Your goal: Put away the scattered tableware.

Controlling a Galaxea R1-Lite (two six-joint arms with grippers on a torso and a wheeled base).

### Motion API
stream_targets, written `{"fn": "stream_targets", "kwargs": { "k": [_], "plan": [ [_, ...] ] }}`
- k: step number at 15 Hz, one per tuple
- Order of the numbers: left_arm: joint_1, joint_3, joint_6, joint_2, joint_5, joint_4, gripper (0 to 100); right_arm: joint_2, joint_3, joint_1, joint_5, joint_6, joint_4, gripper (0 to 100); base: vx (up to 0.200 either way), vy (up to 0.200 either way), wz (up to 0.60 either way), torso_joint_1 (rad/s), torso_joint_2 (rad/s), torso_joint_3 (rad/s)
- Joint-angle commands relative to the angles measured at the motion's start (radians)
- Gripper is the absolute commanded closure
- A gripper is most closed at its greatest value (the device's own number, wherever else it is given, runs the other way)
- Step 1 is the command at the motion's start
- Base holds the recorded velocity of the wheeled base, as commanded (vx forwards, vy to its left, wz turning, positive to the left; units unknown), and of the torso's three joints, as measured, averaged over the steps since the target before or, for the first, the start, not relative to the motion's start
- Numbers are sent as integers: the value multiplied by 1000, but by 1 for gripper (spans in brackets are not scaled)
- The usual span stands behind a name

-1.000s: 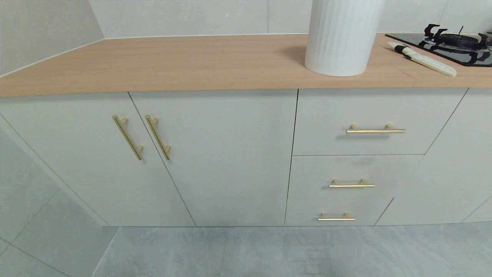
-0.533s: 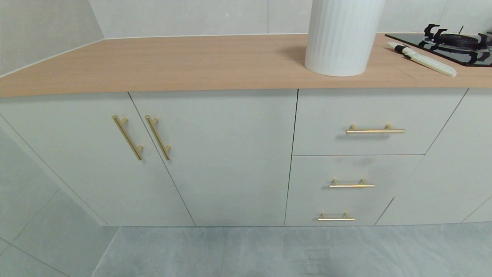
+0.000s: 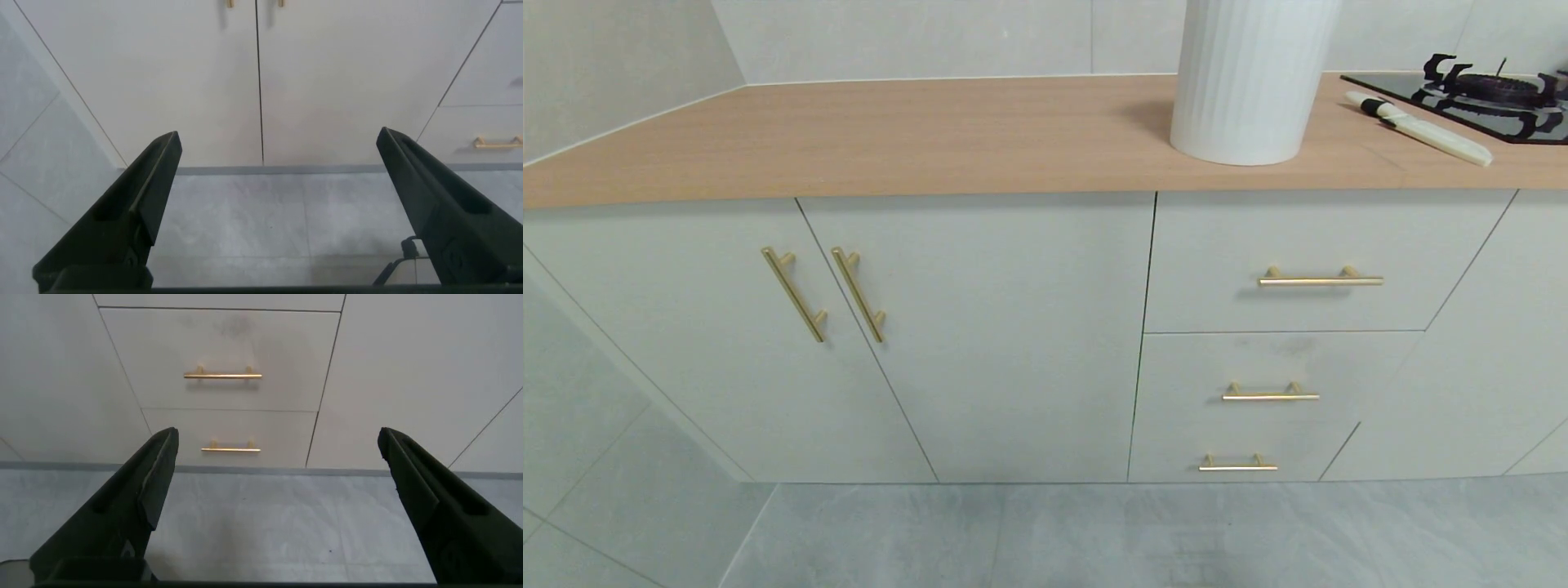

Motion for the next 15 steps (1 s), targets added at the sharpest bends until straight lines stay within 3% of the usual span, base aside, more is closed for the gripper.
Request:
{"fn": "stream_targets", "kwargs": {
  "k": [1,14,15],
  "plan": [
    [0,0,0,0,0,0,0,2,0,0,-1,0,0,0,200,0,0,-2,-7,2],
    [0,0,-1,0,0,0,0,2,0,0,-1,0,0,0,200,0,0,4,1,3],
    [0,0,-1,0,0,0,0,2,0,0,-1,0,0,0,0,0,0,0,0,0]
  ]
}}
